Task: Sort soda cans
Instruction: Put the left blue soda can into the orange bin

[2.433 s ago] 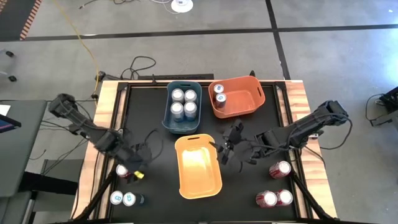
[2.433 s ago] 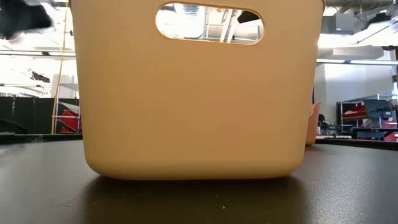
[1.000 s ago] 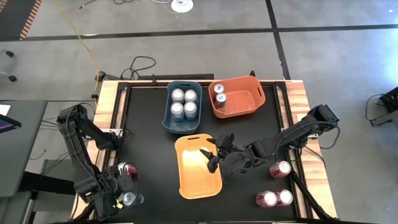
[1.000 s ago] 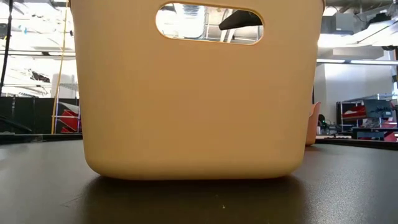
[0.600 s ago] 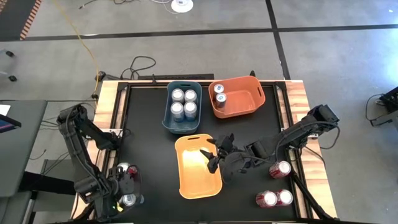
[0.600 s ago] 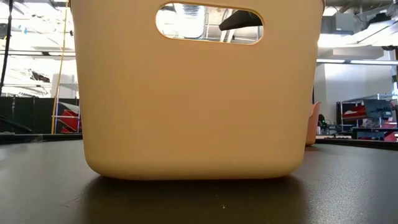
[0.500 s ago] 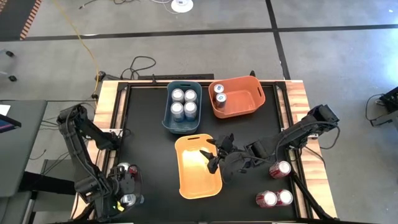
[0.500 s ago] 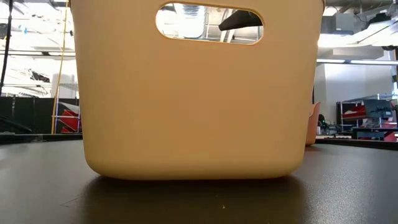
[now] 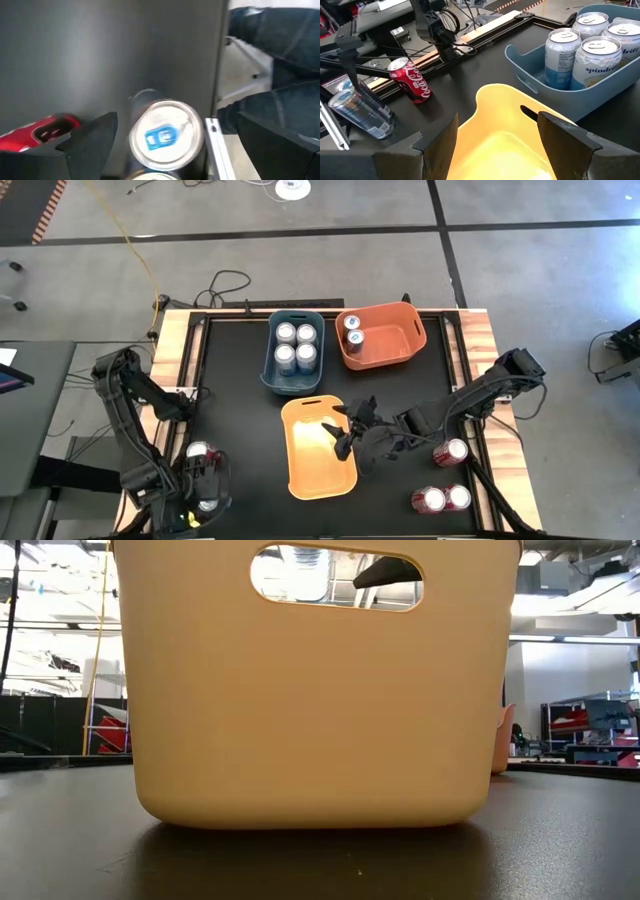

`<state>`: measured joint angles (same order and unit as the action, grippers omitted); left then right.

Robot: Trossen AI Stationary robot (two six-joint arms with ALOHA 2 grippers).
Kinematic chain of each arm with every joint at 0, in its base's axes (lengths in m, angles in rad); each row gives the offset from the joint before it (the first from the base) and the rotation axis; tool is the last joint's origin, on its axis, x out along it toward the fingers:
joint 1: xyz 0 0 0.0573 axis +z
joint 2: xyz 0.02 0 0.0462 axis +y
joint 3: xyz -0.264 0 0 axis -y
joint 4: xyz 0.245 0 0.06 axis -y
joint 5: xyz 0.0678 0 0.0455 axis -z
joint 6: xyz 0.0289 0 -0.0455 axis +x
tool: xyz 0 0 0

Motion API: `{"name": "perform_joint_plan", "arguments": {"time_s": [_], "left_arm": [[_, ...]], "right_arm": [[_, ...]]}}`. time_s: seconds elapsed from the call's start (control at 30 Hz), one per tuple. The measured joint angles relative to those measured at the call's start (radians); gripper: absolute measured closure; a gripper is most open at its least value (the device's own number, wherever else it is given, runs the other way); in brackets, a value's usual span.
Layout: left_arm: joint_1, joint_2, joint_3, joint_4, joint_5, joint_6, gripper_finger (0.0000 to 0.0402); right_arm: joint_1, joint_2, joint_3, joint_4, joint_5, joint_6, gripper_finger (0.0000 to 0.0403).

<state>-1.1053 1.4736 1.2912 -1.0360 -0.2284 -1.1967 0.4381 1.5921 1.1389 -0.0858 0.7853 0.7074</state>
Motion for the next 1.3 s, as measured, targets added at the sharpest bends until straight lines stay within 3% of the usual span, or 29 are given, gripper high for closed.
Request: {"name": "perform_joint_plan", "arguments": {"time_s": [0.53, 0.67, 0.9, 1.07, 1.3], "left_arm": [[0.000, 0.001, -0.109, 0.026, 0.030, -0.056, 0.0005], [0.000, 0.001, -0.110, 0.004, 0.033, -0.076, 0.0042], [0.000, 0.001, -0.110, 0.008, 0.004, -0.059, 0.0170], [0.011, 0.001, -0.112, 0.005, -0.120, 0.005, 0.0171], [0.105, 0.000, -0.110, 0.004, -0.103, 0.158, 0.0171]], "right_arm": [[0.000, 0.000, 0.000, -0.011, -0.001, 0.020, 0.0112], [0.000, 0.000, 0.000, -0.008, -0.001, 0.033, 0.0112], [0.020, 0.000, 0.000, -0.007, -0.001, 0.037, 0.0112], [0.033, 0.000, 0.000, -0.007, -0.001, 0.046, 0.0112], [0.056, -0.001, 0.000, -0.003, -0.001, 0.047, 0.0112]]}}
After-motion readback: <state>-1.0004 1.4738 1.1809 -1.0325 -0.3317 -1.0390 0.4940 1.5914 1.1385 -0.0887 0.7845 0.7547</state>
